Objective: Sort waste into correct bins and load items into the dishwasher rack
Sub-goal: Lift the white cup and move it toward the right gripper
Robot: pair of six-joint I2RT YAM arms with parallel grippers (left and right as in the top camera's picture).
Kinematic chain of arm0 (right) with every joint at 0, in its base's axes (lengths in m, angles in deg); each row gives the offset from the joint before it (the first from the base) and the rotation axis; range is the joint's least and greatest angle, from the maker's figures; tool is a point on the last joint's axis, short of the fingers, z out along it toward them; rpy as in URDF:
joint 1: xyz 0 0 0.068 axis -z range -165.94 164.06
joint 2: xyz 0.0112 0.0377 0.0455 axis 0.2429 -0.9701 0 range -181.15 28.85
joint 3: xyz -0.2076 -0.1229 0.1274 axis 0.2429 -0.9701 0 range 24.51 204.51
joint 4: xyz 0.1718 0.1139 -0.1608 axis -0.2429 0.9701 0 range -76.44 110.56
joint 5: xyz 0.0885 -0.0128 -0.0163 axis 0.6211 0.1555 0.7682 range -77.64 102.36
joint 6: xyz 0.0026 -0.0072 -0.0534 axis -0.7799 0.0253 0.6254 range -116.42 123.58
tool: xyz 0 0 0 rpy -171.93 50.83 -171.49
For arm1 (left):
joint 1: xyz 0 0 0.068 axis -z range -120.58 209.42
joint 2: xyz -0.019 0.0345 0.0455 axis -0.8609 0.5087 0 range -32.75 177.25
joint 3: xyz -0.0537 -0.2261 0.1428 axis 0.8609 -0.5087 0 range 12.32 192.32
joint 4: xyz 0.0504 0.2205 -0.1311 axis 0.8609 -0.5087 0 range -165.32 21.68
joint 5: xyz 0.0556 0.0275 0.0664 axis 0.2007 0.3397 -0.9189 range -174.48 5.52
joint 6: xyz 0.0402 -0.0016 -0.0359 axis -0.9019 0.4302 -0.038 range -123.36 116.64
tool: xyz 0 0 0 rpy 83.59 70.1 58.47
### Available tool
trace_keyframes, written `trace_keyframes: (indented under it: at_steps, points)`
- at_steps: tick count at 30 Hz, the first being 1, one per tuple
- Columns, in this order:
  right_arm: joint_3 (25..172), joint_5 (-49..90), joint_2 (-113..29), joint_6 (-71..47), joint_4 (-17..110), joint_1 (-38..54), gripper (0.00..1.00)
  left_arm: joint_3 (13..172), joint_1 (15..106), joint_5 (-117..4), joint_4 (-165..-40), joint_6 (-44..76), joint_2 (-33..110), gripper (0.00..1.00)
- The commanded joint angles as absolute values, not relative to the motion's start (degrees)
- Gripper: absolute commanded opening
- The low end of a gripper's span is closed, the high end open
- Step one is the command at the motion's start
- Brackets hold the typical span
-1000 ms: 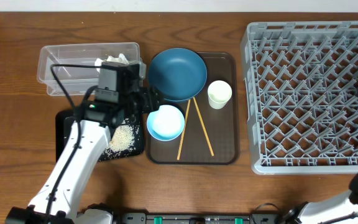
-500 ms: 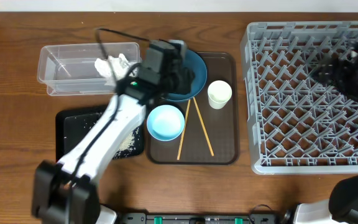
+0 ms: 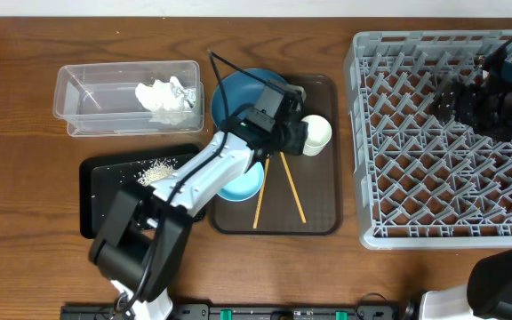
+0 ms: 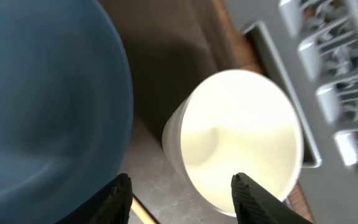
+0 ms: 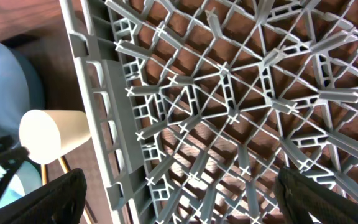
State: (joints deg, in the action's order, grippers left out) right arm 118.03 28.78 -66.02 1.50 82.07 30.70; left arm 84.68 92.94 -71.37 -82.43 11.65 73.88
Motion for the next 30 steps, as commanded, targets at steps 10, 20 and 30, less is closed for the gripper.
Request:
trace_keyframes:
  at_steps: [10,20,30]
  points:
    - [117.8,28.2,-66.0,2.4,82.2,30.3,0.96,85.3,93.8,-72.1,-88.9,11.9,76.6,0.23]
    - [117.8,28.2,-66.0,3.2,83.1,30.3,0.99,85.3,92.9,-72.0,-93.2,12.2,72.7,0.06]
    - [117.4,41.1,-66.0,13.7,84.7,29.7,0.99,85.3,80.8,-49.0,-95.7,18.2,62.0,0.06]
